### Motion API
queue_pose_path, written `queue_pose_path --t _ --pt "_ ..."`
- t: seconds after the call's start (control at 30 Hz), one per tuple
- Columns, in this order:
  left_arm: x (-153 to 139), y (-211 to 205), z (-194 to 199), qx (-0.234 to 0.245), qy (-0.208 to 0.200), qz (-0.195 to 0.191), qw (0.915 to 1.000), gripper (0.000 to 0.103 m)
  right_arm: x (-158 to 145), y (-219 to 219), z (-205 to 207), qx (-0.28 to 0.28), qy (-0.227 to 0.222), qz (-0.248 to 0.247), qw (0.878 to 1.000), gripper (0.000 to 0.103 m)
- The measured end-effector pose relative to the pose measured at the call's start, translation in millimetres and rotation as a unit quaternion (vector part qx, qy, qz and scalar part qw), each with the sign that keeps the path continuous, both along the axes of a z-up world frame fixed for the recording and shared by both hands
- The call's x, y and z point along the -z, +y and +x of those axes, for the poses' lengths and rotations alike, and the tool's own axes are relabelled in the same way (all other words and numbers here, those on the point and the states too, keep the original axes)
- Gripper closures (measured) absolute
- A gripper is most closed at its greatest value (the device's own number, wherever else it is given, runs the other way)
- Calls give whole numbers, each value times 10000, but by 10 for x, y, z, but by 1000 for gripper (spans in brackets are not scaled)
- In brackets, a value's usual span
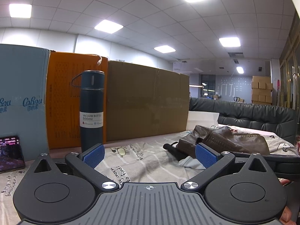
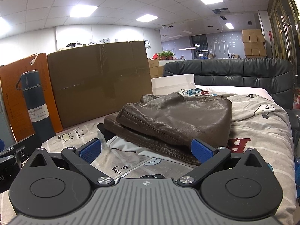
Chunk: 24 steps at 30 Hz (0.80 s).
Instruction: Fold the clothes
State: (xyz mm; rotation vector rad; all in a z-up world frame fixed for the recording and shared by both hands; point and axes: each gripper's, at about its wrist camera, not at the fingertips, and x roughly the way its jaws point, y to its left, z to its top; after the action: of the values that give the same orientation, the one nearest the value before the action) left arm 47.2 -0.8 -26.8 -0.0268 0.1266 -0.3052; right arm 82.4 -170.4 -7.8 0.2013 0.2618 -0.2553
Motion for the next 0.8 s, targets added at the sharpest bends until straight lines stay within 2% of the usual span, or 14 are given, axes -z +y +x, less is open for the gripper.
queue_pose_path --t 0.8 --pt "-7 2 -18 16 -17 27 10000 0 7 2 11 -52 53 17 10000 0"
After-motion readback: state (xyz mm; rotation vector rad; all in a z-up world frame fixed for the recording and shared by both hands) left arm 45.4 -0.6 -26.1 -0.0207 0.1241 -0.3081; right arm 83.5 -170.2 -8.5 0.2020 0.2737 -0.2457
